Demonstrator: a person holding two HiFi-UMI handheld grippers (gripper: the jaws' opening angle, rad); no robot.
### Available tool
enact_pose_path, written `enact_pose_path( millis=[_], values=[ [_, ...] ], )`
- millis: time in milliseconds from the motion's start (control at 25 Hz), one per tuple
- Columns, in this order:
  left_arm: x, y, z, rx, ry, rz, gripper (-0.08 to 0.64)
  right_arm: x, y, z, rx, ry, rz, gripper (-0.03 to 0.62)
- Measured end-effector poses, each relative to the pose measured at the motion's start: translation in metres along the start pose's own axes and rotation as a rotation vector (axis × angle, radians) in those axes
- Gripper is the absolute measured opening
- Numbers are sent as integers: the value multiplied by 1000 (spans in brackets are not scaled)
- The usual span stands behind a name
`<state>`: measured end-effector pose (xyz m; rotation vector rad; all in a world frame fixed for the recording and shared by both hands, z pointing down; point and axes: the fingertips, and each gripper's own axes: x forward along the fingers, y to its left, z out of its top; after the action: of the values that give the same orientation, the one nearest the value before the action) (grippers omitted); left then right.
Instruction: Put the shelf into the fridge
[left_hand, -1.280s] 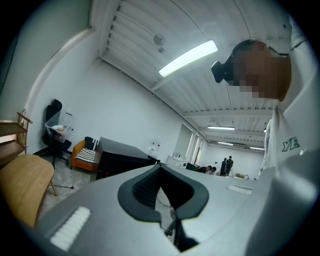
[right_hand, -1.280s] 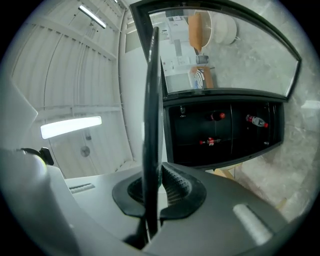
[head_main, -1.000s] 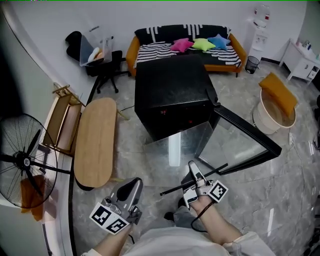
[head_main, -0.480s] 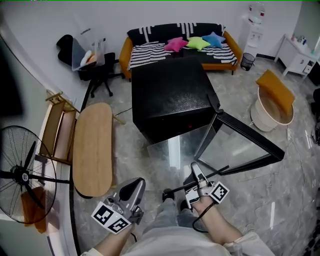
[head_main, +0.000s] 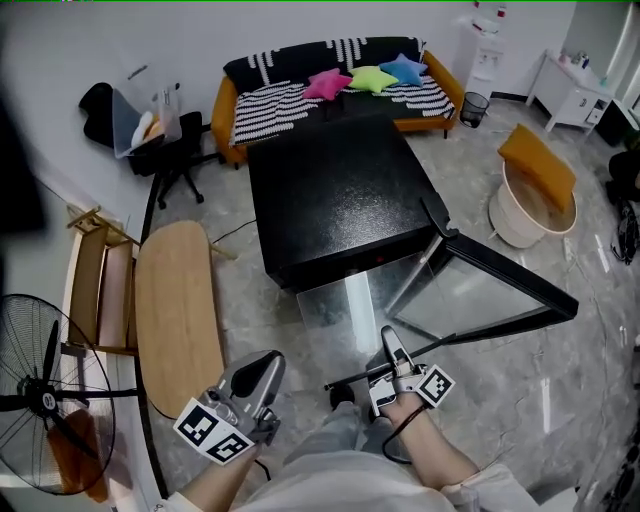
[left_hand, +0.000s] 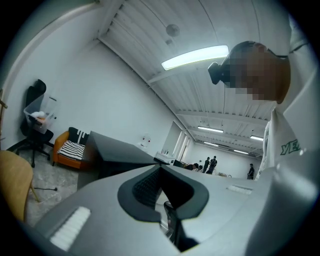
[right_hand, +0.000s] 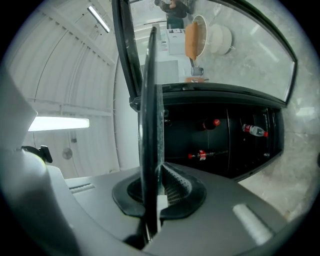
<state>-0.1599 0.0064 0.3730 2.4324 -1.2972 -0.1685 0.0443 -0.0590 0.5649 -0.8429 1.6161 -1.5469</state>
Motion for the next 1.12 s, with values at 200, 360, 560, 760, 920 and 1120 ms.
enact_pose_path(
  millis=[200,360,560,760,920,1120],
  values=[
    [1,18,3,-1,20,-13,-4,11,-13,-1,8,-32,0,14],
    [1,26,-1,-10,34,-13,-5,20,-23,4,-1,-43,-6,14],
    [2,36,-4,-18,44,7,-3,37,-30,7,1,-38,-4,14],
    [1,45,-5,-20,46,34,-4,48,-42,13,5,-39,-10,14],
    [2,48,-3,-21,51,53,-3,58,-51,19,10,-42,-17,14],
    [0,57,-4,-24,50,73,-4,72,-62,20,28,-50,-20,14]
  ],
)
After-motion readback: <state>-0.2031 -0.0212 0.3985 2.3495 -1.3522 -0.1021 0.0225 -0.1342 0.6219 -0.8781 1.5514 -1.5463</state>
